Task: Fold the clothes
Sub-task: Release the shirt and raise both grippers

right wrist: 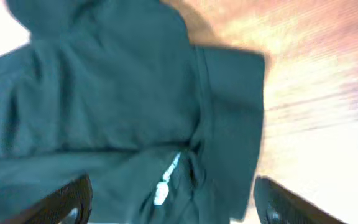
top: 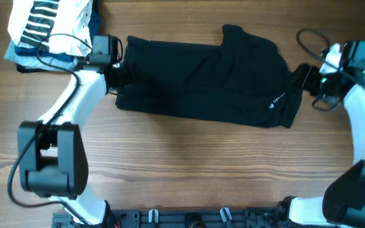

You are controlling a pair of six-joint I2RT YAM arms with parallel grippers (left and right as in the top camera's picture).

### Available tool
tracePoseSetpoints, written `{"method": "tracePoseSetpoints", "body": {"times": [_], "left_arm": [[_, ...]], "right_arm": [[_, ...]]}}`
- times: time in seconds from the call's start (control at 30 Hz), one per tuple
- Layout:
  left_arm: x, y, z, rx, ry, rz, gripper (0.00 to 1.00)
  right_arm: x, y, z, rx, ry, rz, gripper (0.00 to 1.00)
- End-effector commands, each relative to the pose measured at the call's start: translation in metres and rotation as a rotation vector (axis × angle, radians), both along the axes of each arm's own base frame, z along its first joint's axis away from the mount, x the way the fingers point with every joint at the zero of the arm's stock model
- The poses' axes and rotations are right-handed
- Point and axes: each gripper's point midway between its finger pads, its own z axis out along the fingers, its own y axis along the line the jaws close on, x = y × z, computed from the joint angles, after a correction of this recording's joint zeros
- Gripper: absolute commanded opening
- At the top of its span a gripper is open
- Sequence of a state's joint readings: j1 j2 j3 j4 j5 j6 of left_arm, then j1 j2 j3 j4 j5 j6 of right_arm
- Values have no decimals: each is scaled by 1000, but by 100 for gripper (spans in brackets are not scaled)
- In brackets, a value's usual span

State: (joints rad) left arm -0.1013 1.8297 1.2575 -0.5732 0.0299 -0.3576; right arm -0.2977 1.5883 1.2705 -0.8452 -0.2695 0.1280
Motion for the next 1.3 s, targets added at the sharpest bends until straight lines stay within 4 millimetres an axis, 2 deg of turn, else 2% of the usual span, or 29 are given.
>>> {"method": "tracePoseSetpoints", "body": {"times": [0.0, 0.07, 0.1, 0.13, 0.2, 0.3, 0.37, 0.43, 0.67, 0.83, 0.93, 1.07, 1.13, 1.2, 1.27], "left_arm": [[32, -12, 115, -21, -227, -133, 100], [43, -24, 158, -32, -282, -210, 100], [50, -27, 171, -19, -308, -237, 100], [57, -30, 179, -8, -330, -259, 100], [76, -34, 183, 6, -353, -284, 100], [115, -39, 152, 41, -342, -330, 100], [142, -40, 115, 63, -335, -348, 100], [157, -40, 82, 84, -321, -361, 100], [171, -36, 11, 140, -253, -392, 99], [168, -40, -29, 141, -191, -414, 91], [166, -40, -47, 150, -165, -424, 89], [170, -37, -57, 166, -170, -415, 85], [169, -37, -73, 165, -148, -416, 83], [167, -37, -81, 163, -134, -418, 73], [165, -38, -83, 156, -124, -407, 43]], "right_arm": [[22, 7, 70, -59, -130, 122, 84], [28, 17, 98, -88, -173, 167, 84], [31, 21, 108, -99, -193, 183, 84], [34, 26, 117, -107, -213, 195, 84], [37, 33, 123, -114, -231, 214, 84], [35, 42, 117, -104, -206, 236, 84], [33, 45, 114, -98, -189, 243, 84], [32, 46, 112, -96, -181, 245, 84], [31, 46, 110, -93, -174, 246, 84], [34, 46, 96, -82, -140, 247, 81], [36, 47, 88, -77, -122, 251, 80], [39, 47, 87, -78, -124, 252, 79], [40, 47, 87, -78, -127, 251, 78], [43, 46, 87, -80, -135, 250, 75], [50, 48, 88, -85, -157, 254, 71]]}}
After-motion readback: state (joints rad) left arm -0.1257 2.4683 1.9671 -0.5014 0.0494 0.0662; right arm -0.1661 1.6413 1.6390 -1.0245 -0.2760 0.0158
